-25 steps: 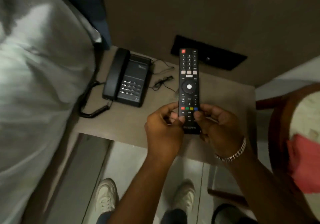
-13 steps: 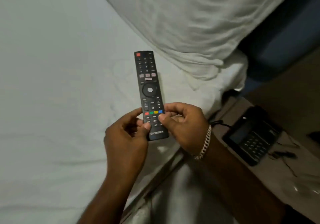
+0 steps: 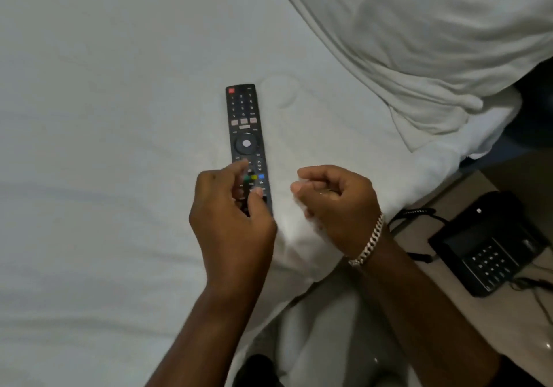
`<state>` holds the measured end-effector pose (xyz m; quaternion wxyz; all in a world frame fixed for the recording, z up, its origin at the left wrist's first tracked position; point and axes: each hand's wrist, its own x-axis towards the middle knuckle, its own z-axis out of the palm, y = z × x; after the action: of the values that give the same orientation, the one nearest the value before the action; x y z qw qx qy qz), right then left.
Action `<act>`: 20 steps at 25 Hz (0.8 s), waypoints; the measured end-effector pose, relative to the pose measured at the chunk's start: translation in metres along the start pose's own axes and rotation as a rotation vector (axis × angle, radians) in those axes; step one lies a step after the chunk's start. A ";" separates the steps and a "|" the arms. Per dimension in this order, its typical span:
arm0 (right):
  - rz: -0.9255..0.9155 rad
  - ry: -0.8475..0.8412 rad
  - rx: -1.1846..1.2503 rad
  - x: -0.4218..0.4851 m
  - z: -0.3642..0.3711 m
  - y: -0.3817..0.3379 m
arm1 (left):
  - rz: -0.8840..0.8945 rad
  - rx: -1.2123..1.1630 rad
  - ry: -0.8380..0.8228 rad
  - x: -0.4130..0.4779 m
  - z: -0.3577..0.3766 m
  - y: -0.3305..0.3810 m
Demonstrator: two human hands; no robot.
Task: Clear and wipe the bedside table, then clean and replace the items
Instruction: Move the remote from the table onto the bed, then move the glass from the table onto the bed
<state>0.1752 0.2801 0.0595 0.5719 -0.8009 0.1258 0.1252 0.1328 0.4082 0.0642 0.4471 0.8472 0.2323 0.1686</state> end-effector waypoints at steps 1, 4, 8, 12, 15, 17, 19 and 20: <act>0.016 0.059 0.038 -0.006 -0.018 0.008 | 0.053 -0.041 -0.005 -0.011 0.009 0.011; 0.087 0.166 0.115 -0.028 -0.075 0.038 | 0.149 -0.140 -0.129 -0.052 0.045 0.042; 0.193 0.333 0.147 -0.069 -0.187 0.102 | 0.208 -0.188 -0.343 -0.142 0.124 0.077; 0.223 0.569 0.005 -0.101 -0.297 0.179 | 0.284 -0.225 -0.617 -0.242 0.194 0.102; 0.227 0.721 -0.192 -0.124 -0.367 0.231 | 0.273 -0.187 -0.800 -0.312 0.249 0.109; 0.253 0.751 -0.341 -0.135 -0.399 0.268 | 0.259 -0.116 -0.962 -0.352 0.284 0.109; 0.323 0.732 -0.364 -0.142 -0.416 0.300 | 0.300 -0.029 -1.151 -0.385 0.314 0.107; 0.340 0.715 -0.302 -0.144 -0.420 0.310 | 0.315 -0.014 -1.199 -0.395 0.325 0.106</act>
<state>-0.0428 -0.2070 -0.0335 0.3398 -0.8365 0.4268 -0.0512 -0.0110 -0.0803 -0.0546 0.4750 0.8157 -0.1881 -0.2714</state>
